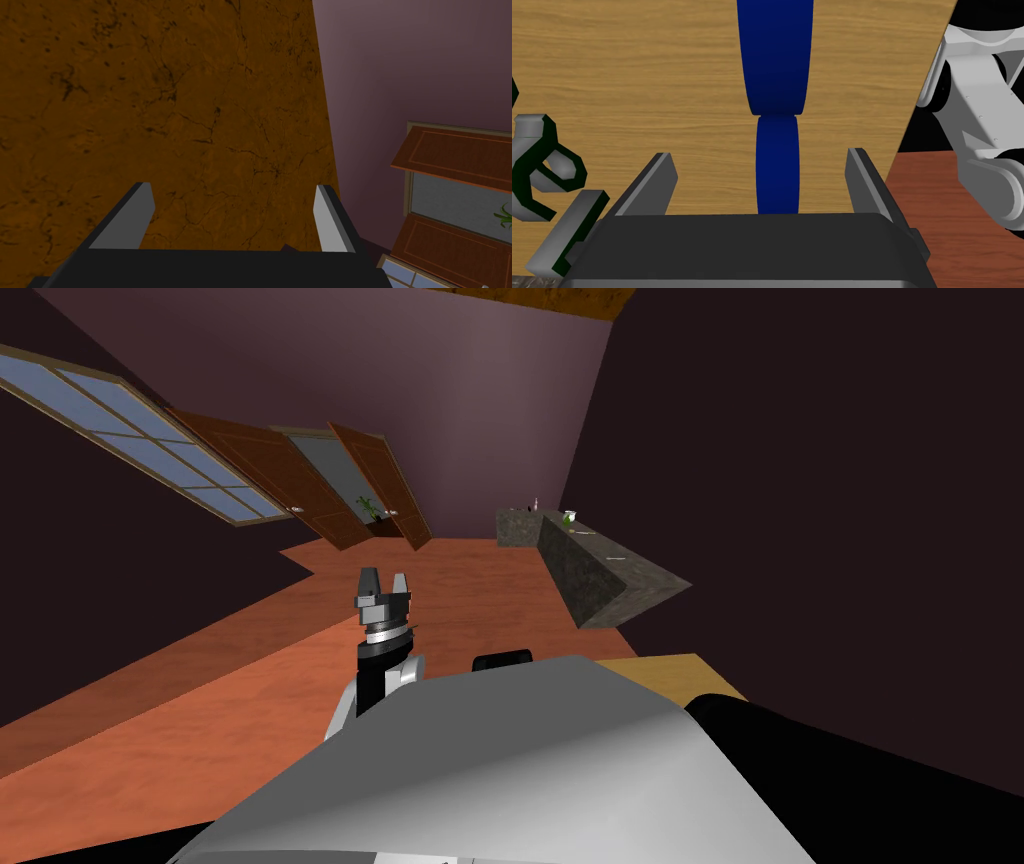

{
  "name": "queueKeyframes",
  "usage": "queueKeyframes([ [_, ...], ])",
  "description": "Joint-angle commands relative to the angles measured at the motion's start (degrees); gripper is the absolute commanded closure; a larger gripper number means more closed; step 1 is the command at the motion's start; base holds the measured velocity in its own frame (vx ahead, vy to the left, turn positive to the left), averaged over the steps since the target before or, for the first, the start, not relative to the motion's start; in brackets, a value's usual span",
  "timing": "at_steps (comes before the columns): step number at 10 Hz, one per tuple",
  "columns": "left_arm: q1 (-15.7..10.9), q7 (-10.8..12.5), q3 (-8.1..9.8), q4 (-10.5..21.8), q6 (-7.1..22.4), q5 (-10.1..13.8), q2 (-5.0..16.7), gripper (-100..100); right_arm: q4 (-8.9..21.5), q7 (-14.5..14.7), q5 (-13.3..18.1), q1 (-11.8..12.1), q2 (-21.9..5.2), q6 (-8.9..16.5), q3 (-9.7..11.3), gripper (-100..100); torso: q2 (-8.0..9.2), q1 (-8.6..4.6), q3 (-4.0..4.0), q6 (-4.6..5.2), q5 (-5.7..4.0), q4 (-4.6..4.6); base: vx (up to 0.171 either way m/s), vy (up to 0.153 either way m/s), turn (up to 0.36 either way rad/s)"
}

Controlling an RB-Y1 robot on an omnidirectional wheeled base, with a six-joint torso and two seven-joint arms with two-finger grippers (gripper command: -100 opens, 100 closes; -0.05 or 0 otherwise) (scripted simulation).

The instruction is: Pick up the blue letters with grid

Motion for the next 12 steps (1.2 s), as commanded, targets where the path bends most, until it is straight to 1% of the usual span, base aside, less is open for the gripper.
queueKeyframes([
  [1, 0.00, 0.00, 0.00, 0.00, 0.00, 0.00, 0.00, 0, 1.48, -0.63, -0.28, -1.80, 0.33, 0.31, 0.78, -100, 0.00, 0.00, 0.00, 0.00, 0.00, 0.00, -0.060, 0.025, 0.101],
  [2, 0.00, 0.00, 0.00, 0.00, 0.00, 0.00, 0.00, 0, 2.62, -0.96, -0.48, -3.02, 0.62, 0.39, 1.21, -100, -0.02, 0.01, -0.01, -0.02, 0.00, 0.00, -0.057, 0.033, 0.127],
  [3, 0.00, 0.00, 0.00, 0.00, 0.00, 0.00, 0.00, 0, 1.90, -0.71, -0.36, -2.25, 0.41, 0.26, 0.93, -100, -0.03, 0.03, -0.02, -0.01, 0.01, -0.01, -0.024, 0.013, 0.021],
  [4, 0.01, 0.00, 0.00, 0.00, 0.00, 0.00, 0.00, 0, 1.97, -0.81, -0.38, -2.36, 0.43, 0.34, 0.99, 100, -0.12, -0.01, -0.07, 0.02, 0.01, -0.03, 0.000, 0.000, 0.000],
  [8, 0.01, 0.00, 0.01, 0.00, 0.00, 0.00, 0.00, 0, 1.94, -0.84, -0.39, -2.34, 0.48, 0.27, 1.03, 100, -0.22, -0.13, -0.13, -0.02, 0.00, -0.05, 0.000, 0.001, -0.001],
  [9, 0.01, 0.00, 0.01, 0.00, 0.00, 0.00, 0.00, 0, 1.94, -0.83, -0.39, -2.34, 0.48, 0.27, 1.03, 0, -0.23, -0.12, -0.14, -0.02, 0.01, -0.06, 0.000, 0.000, 0.000],
  [10, 0.01, 0.00, 0.01, 0.00, 0.00, 0.00, 0.00, 0, 0.34, -0.29, -0.07, -0.58, 0.03, 0.23, 0.35, 100, -0.23, -0.12, -0.14, -0.02, 0.02, -0.06, 0.046, -0.027, -0.152],
  [12, 0.02, 0.00, 0.01, 0.00, 0.00, 0.00, 0.01, 0, -1.94, 0.37, 0.34, 1.86, -0.57, 0.08, -0.52, 100, -0.46, -0.16, -0.28, 0.04, 0.05, -0.14, 0.082, -0.030, -0.166],
])
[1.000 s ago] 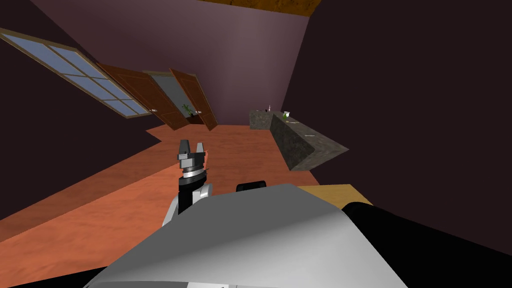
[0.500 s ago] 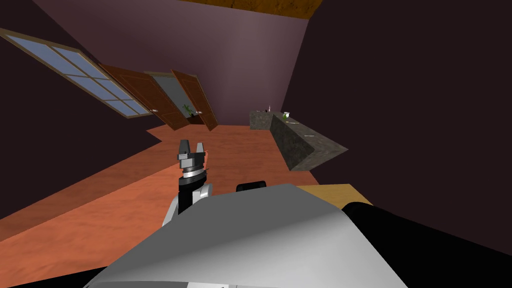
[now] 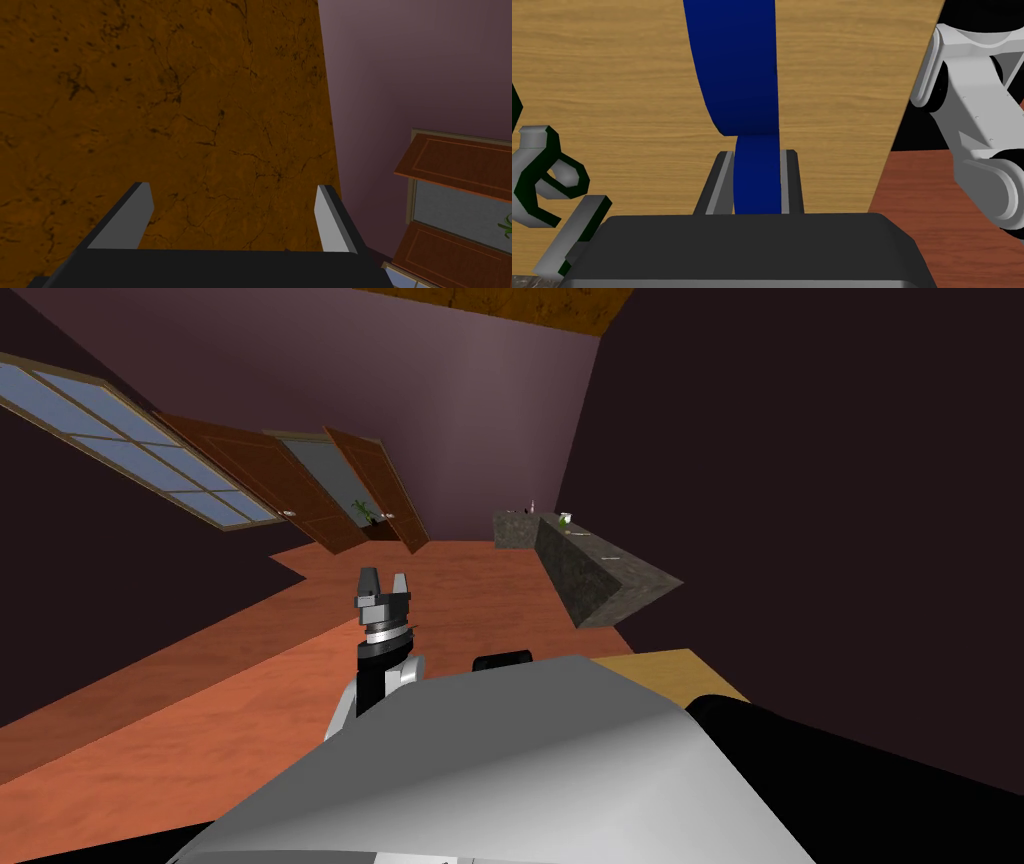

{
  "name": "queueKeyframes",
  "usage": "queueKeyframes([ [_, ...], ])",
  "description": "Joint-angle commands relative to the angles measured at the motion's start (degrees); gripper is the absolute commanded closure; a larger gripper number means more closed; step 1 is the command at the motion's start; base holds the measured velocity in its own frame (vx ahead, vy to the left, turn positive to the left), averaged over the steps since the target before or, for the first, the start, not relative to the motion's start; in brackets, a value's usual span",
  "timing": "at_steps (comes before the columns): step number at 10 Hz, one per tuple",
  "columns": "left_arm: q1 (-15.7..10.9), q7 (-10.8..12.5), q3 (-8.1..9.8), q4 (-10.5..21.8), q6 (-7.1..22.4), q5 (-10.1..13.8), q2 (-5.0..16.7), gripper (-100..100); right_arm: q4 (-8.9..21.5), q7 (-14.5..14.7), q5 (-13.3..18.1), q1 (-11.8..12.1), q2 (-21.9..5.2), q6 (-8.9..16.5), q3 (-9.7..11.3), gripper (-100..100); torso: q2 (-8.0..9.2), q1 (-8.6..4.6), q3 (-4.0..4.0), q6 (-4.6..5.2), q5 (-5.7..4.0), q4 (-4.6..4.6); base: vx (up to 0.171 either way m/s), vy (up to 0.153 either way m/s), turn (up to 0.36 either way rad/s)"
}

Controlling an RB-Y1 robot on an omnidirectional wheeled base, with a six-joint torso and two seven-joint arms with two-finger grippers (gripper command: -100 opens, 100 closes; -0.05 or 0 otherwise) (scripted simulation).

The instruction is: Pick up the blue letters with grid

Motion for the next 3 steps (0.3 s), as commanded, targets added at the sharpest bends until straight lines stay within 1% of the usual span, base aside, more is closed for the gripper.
queueKeyframes([
  [1, 0.00, 0.00, 0.00, 0.00, 0.00, 0.00, 0.00, 0, -1.87, 0.57, 0.32, 1.93, -0.49, -0.12, -0.71, 100, 0.00, 0.00, 0.00, 0.00, 0.00, 0.00, 0.081, -0.031, -0.096],
  [2, 0.00, 0.00, 0.00, 0.00, 0.00, 0.00, 0.00, 0, -1.25, 0.36, 0.21, 1.27, -0.24, 0.01, -0.38, 100, -0.03, 0.00, -0.02, -0.04, 0.01, -0.01, 0.032, -0.012, -0.014],
  [3, -0.01, 0.00, -0.01, 0.00, 0.00, 0.00, 0.00, 0, -1.38, 0.42, 0.24, 1.40, -0.26, 0.02, -0.42, 0, 0.09, 0.02, 0.04, -0.06, 0.01, 0.02, 0.006, -0.002, 0.005],
])
